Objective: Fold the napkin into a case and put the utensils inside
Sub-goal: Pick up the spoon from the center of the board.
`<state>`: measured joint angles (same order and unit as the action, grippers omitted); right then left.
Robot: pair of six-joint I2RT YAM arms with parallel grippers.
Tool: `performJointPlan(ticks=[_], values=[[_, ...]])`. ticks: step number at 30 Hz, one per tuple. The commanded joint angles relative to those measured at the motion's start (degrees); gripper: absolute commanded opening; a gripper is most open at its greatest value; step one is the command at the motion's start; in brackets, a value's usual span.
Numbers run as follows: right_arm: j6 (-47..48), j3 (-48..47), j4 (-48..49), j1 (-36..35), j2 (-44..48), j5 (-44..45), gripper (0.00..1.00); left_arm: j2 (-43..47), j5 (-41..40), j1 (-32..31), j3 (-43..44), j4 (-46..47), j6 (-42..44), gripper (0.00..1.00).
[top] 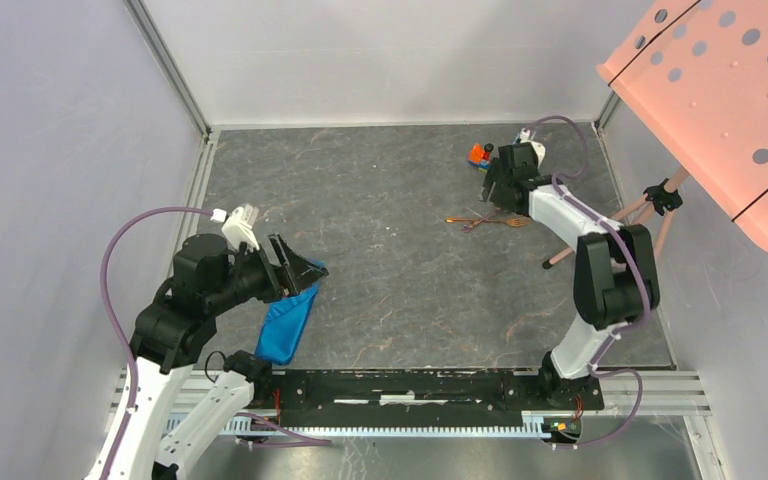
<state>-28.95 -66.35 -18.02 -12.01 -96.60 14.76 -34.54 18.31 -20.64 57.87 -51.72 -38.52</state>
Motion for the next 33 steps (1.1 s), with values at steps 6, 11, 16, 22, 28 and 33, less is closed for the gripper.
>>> performJointPlan(ticks=[6, 11, 16, 22, 28, 33], values=[[-16.4, -10.4, -3.3, -0.4, -11.2, 5.0, 0.58, 1.0, 3.4, 0.1, -1.3, 2.3, 2.8, 0.82], [-17.8, -11.6, -5.8, -0.3, -14.0, 7.0, 0.57, 0.0, 3.6, 0.1, -0.9, 2.4, 3.3, 0.82], [-18.0, -10.0, -3.0, -0.3, -16.4, 7.6, 0.52, -1.7, 4.3, 0.1, -0.4, 2.8, 4.2, 0.82], [-16.9, -11.0, -1.2, -0.3, -19.6, 7.8, 0.41, -2.0, 3.2, 0.1, -0.4, 2.9, 4.5, 0.82], [-15.9, -11.7, -0.8, 0.0, -19.0, 7.3, 0.13, -1.2, 2.6, 0.1, -2.1, 4.4, 2.4, 0.82], [-11.5, -8.5, 4.7, 0.1, -11.5, 4.5, 0.00, -1.8, 2.8, 0.1, -2.6, 6.2, 0.0, 0.83]])
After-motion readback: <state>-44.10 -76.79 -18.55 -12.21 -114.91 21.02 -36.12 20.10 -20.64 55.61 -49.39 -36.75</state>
